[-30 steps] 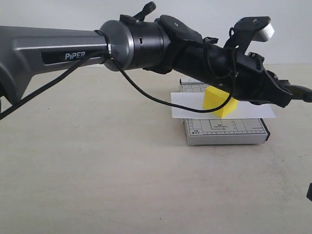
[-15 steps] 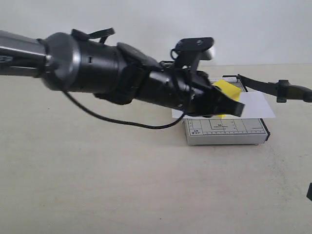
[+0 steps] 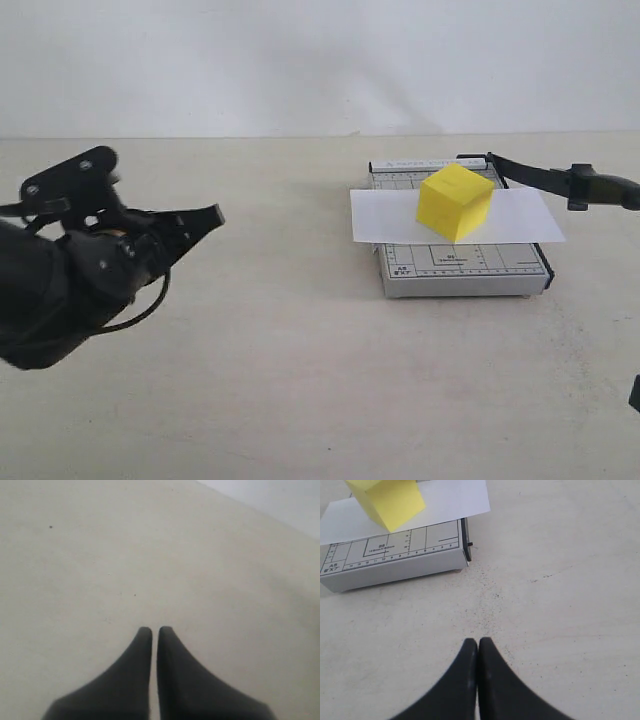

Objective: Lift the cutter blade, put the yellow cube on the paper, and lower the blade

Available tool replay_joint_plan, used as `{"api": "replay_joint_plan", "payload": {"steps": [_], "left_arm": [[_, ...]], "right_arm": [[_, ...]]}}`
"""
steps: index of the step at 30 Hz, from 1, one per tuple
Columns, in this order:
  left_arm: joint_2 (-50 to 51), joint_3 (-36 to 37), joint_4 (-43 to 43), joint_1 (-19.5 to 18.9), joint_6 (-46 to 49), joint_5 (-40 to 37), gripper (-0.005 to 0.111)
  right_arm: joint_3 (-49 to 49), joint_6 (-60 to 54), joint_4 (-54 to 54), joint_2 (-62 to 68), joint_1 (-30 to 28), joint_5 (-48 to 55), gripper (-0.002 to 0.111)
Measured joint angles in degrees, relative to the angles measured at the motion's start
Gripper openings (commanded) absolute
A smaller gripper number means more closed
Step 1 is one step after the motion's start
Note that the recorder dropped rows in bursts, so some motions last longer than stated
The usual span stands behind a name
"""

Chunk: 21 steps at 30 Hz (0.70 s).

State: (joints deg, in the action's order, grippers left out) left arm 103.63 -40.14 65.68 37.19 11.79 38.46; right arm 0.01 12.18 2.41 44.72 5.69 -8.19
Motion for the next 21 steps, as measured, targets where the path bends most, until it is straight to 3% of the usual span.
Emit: {"api": "replay_joint_plan", "payload": {"steps": [1,2,3,5,8,11,12,14,19,21], "left_arm": [[0.0,3.06,-11.86,-2.14,-14.29,0.99,0.005],[0.0,4.02,-16.89,-3.14,-18.15,2.04,0.005],[0.0,5.94,-28.93,-4.75,-21.53,5.37,0.005],[-1.31,7.1,-40.05,-5.88,-17.14,7.65,0.005],[-8.51,8.87,-42.53,-5.91,-6.41,8.01,0.005],[-23.72,13.2,-42.53,-6.01,4.2,7.18,0.005],[-29.59,14.29,-42.53,-6.01,7.46,5.18,0.005],[-41.1,15.88,-42.53,-6.88,13.8,-6.29,0.005],[-56.46,16.8,-43.79,-9.49,19.6,-32.76,0.005],[-61.27,17.97,-43.73,-10.19,20.02,-39.29,0.005]], "right_arm": [[0.0,0.0,0.0,0.0,0.0,0.0,0.0],[0.0,0.0,0.0,0.0,0.0,0.0,0.0],[0.0,0.0,0.0,0.0,0.0,0.0,0.0],[0.0,0.0,0.0,0.0,0.0,0.0,0.0],[0.0,0.0,0.0,0.0,0.0,0.0,0.0],[0.0,0.0,0.0,0.0,0.0,0.0,0.0],[0.0,0.0,0.0,0.0,0.0,0.0,0.0],[0.0,0.0,0.0,0.0,0.0,0.0,0.0],[0.0,0.0,0.0,0.0,0.0,0.0,0.0],[0.0,0.0,0.0,0.0,0.0,0.0,0.0]]}}
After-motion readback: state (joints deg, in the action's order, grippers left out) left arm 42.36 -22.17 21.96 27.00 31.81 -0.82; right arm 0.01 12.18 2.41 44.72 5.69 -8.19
